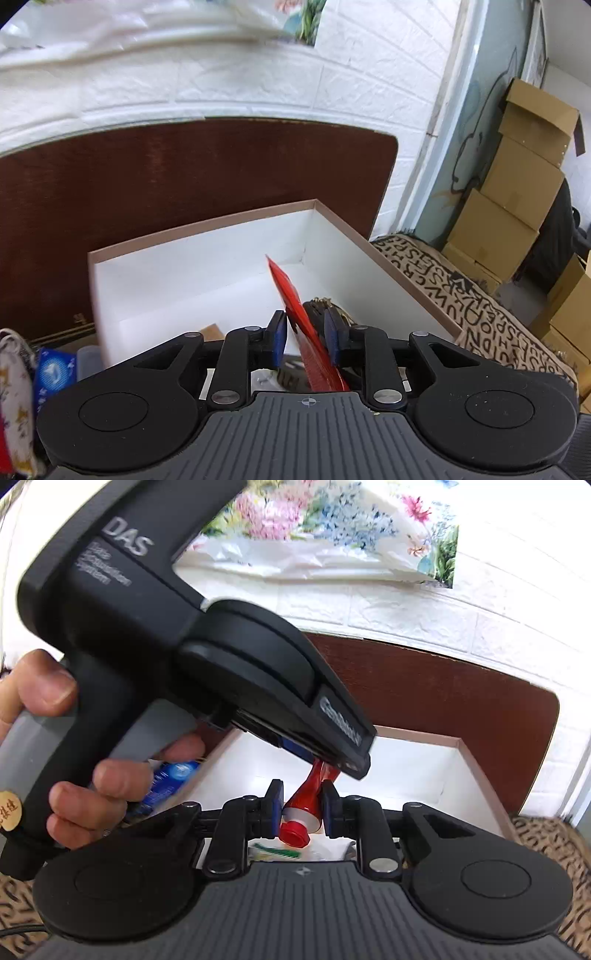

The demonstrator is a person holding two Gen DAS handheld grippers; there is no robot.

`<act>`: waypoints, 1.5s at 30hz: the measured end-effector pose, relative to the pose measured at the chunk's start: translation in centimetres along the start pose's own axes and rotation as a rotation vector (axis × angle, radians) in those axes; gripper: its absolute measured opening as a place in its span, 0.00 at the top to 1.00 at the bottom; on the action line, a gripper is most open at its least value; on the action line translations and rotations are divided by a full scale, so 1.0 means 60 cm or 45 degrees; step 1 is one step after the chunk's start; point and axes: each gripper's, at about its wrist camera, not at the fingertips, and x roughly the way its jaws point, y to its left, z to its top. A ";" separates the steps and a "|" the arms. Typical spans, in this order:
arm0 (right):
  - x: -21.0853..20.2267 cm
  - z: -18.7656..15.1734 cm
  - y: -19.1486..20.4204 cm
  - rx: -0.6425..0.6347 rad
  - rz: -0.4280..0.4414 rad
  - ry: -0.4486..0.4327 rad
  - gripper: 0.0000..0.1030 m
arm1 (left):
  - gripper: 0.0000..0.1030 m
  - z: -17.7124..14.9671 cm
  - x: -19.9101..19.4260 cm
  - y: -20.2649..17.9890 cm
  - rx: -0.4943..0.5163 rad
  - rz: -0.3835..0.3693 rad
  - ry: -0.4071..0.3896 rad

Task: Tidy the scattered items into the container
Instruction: 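Open both grippers to release the red tube inside the box, then withdraw both grippers from the box toward the blue cube box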

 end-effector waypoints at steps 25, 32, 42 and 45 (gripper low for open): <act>0.194 0.007 -0.100 -0.170 -0.163 0.380 0.07 | 0.06 0.026 0.181 0.086 -0.157 0.144 0.171; 0.186 -0.004 -0.099 -0.165 -0.195 0.394 0.02 | 0.06 0.024 0.155 0.077 -0.116 0.157 0.152; 0.141 -0.013 -0.071 -0.161 -0.187 0.335 0.01 | 0.06 0.019 0.105 0.059 -0.065 0.145 0.124; 0.119 -0.010 -0.064 -0.144 -0.193 0.291 0.00 | 0.06 0.011 0.081 0.049 -0.037 0.146 0.103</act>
